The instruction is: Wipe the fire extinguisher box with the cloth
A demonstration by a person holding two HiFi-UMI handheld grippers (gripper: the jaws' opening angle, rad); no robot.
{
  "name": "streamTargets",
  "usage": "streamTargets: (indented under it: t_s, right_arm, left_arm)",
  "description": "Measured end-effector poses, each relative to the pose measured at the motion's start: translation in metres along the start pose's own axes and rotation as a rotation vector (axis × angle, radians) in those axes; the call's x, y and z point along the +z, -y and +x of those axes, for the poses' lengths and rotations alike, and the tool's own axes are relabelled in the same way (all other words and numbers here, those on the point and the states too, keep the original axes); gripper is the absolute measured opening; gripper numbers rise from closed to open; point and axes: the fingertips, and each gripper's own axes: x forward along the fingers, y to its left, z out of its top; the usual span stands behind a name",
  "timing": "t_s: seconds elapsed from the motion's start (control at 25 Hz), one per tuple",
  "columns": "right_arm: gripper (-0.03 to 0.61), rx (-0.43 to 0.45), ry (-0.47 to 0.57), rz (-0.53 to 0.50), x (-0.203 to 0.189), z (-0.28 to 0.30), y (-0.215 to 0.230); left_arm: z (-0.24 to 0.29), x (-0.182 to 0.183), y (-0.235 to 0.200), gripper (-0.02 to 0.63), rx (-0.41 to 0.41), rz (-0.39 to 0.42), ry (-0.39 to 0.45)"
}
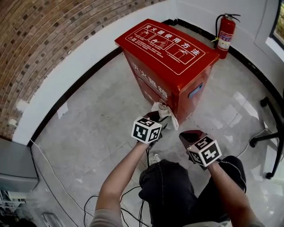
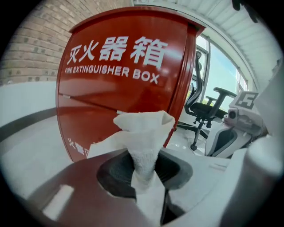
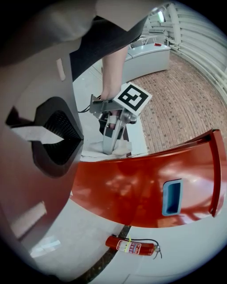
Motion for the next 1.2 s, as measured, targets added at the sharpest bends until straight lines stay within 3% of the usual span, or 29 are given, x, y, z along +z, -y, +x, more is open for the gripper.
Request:
streamTargets:
  t_s: [0.6, 0.8, 1.0, 1.2]
  right_arm:
    - [0.025, 0.012, 0.081, -0.039, 0.051, -0.031, -0.016]
    - [0.025, 0.032, 0.107, -0.104, 0.072, -0.035, -0.031]
    - [0.026, 0.056, 0.126, -0.148, 0.094, -0.027, -0.043]
    - [0.025, 0.082, 0.120, -0.117, 0.122, -0.003, -0.058]
  left_arm:
    - [-0.093, 0.149, 0.040, 0.110, 0.031, 0.213, 0.145]
    - [-0.105, 0.170, 0.050, 0.112, 0.023, 0.300, 0.094]
    - [-0.107, 0.165, 0.037, 0.110, -0.015, 0.273, 0.083]
    - [-0.116, 0.157, -0.015, 0.110, 0.005, 0.195, 0.058]
